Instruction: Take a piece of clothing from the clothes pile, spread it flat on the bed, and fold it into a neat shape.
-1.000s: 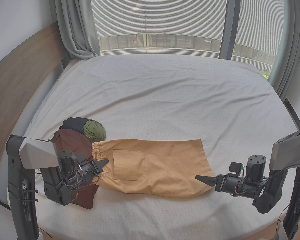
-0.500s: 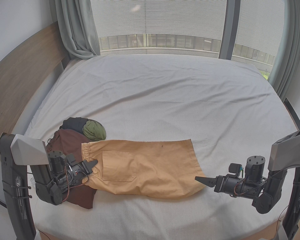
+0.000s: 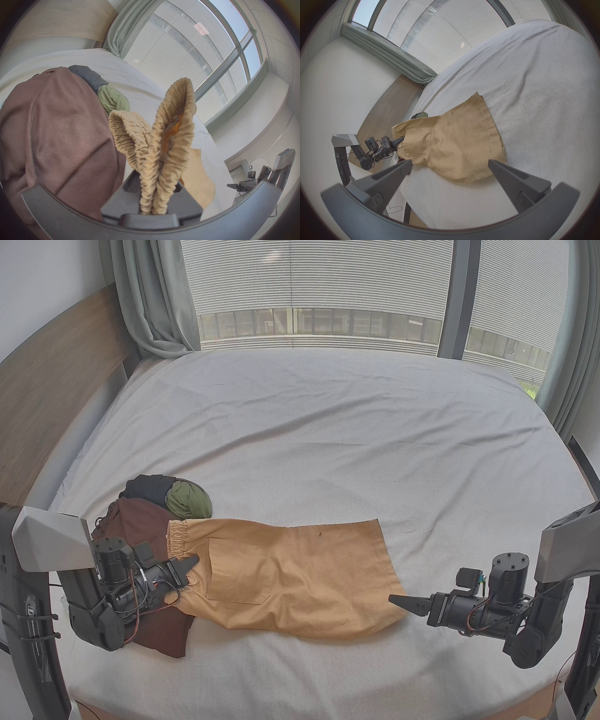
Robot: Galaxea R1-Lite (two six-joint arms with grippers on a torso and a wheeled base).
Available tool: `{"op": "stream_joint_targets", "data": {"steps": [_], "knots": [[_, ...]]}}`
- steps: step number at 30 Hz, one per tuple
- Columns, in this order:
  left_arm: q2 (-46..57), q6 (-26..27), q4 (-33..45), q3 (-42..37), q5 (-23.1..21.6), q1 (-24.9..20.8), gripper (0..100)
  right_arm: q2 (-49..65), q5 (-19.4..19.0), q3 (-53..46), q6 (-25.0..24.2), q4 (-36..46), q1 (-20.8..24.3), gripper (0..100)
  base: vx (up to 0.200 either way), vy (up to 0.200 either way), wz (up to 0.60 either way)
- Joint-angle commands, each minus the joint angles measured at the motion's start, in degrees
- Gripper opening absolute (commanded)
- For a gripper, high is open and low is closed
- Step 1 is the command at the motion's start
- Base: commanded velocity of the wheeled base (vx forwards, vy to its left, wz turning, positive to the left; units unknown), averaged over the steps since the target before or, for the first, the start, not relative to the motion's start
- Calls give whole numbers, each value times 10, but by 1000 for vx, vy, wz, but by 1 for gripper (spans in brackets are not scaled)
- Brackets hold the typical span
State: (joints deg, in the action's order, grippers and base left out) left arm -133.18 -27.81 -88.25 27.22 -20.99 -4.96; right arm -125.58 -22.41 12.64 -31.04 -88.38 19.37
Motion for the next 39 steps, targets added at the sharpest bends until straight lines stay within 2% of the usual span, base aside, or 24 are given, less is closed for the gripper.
{"op": "stream_joint_targets", "data": {"steps": [1,10,12,17,23,32,39], "knots": [[16,-1,11,2,0,-28,0,-9,0,0,0,0,1,100,0,0,0],[35,-2,64,35,2,-70,0,-10,0,1,0,0,1,100,0,0,0],[37,-7,70,52,17,-87,0,-10,0,1,0,0,1,100,0,0,0],[37,-63,73,82,39,-131,0,-10,0,1,-1,0,1,100,0,0,0],[32,-81,80,115,40,-163,0,-10,-1,1,-1,0,1,100,0,0,0],[24,-105,121,177,57,-196,0,-10,-1,2,-1,0,0,100,0,0,0],[6,-107,126,205,57,-216,0,-10,0,5,-1,0,-2,100,0,0,0]]}}
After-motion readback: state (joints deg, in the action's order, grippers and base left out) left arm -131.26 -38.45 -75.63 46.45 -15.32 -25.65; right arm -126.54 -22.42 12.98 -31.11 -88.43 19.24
